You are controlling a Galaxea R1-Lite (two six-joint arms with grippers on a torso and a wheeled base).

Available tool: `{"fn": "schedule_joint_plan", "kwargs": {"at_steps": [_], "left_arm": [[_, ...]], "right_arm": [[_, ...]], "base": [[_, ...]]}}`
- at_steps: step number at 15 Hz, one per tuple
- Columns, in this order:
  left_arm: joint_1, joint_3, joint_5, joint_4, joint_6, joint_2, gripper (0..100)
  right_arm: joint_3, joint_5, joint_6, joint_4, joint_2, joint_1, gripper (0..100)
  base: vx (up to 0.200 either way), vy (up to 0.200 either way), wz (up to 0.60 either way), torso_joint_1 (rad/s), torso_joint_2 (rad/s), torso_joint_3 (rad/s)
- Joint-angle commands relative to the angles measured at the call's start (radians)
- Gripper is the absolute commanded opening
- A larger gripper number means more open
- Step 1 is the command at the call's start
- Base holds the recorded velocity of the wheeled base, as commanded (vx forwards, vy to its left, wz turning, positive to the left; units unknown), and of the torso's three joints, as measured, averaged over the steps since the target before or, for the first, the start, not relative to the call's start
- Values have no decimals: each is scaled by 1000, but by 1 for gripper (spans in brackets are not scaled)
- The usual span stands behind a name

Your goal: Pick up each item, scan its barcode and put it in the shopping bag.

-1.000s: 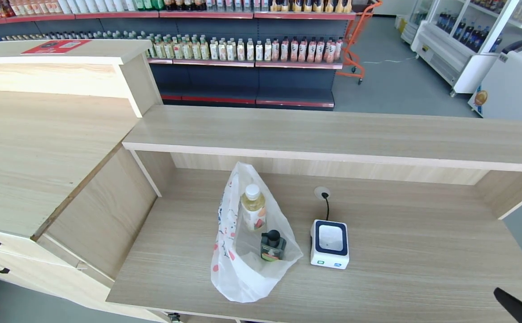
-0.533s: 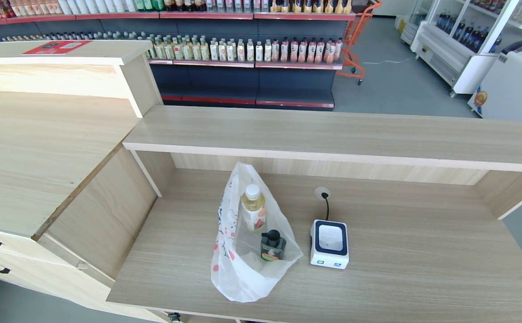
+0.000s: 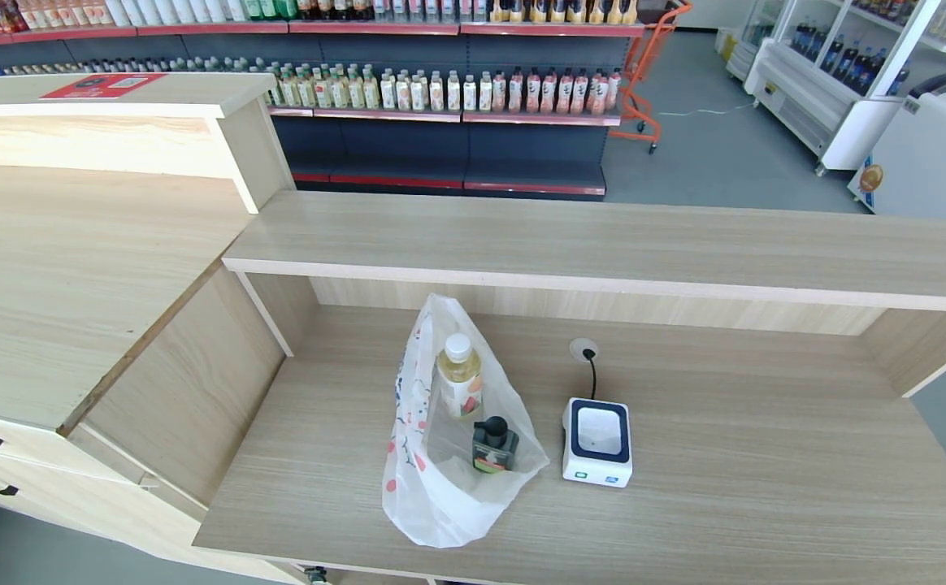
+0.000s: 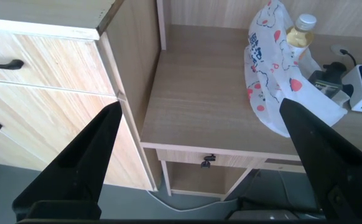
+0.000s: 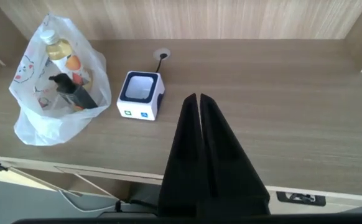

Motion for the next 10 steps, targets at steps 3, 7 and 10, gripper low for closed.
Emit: {"fn": "schedule_joint_plan", "kwargs": {"at_steps": [3,7,10], "left_arm": [[0,0,0,0,0,0,100],[0,0,0,0,3,0,100],[0,0,0,0,5,0,100]], "right_arm": [[0,1,0,-1,5,1,0],[0,0,2,-1,5,0,0],[0,0,2,-1,5,0,0]], "base": [[0,0,0,0,0,0],[100,-100,0,0,1,-1],[200,-200,0,2,1,5]]}}
